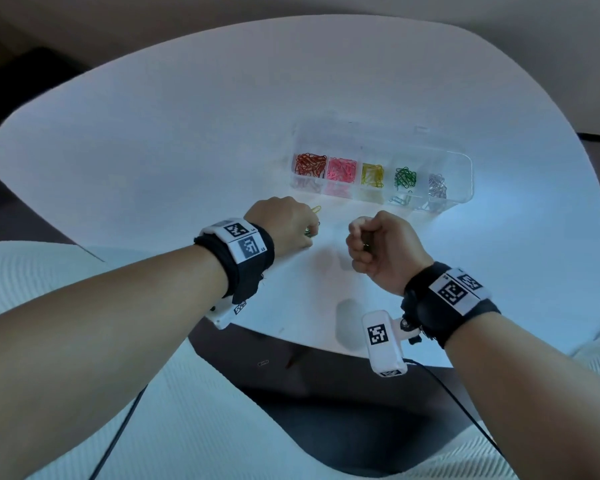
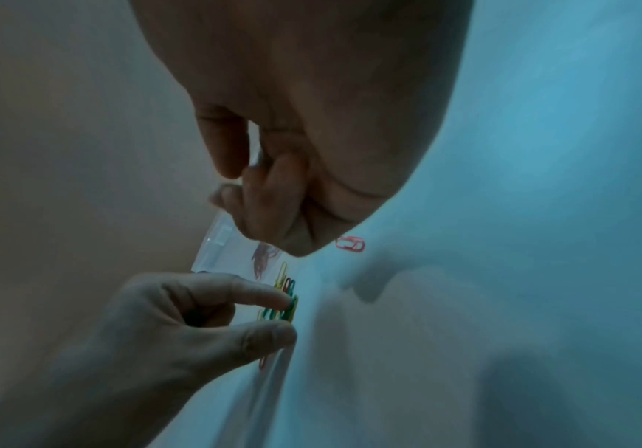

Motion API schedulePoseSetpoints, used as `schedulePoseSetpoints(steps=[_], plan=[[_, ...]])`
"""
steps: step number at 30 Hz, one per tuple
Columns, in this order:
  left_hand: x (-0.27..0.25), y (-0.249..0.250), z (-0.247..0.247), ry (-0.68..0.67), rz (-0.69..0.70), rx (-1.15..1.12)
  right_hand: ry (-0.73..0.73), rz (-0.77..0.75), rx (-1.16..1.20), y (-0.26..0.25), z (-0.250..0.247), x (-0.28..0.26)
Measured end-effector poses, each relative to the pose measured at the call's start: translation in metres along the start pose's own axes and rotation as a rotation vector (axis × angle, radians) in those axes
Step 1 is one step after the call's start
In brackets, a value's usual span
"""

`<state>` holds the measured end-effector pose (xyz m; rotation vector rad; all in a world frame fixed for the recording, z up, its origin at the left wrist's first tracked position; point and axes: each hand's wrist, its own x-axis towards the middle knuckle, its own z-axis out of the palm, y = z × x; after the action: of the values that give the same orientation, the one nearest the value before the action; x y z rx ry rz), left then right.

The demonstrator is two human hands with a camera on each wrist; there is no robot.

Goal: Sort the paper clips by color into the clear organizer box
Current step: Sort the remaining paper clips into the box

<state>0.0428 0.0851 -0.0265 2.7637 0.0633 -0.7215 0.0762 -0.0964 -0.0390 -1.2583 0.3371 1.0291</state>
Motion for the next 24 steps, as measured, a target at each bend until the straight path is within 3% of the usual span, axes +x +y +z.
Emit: schedulePoseSetpoints(steps=[3, 6, 9, 14, 18, 20, 24], plan=[[0.000, 0.000, 0.000, 0.007, 0.002, 0.003, 0.070, -0.059, -0.156, -0.002, 0.007, 0.004], [0.001, -0.002, 0.001, 0.009, 0.018, 0.003, 0.223, -0.200, -0.752, -0.007, 0.017, 0.011], [0.003, -0.002, -0.002, 0.045, 0.007, -0.096, 0.258, -0.282, -1.246, -0.004, 0.025, 0.017], [0.003, -0.001, -0.022, 0.124, -0.027, -0.430, 0.290, -0.297, -1.491, -0.005, 0.032, 0.022], [0.004, -0.003, -0.034, 0.163, -0.061, -0.685, 0.351, -0.305, -1.535, -0.001, 0.026, 0.021], [0.002, 0.000, -0.040, 0.075, -0.091, -0.843, 0.383, -0.274, -1.535, -0.002, 0.023, 0.018], [-0.005, 0.007, -0.043, -0.230, -0.087, -1.228, 0.393, -0.261, -1.555, -0.005, 0.023, 0.017]])
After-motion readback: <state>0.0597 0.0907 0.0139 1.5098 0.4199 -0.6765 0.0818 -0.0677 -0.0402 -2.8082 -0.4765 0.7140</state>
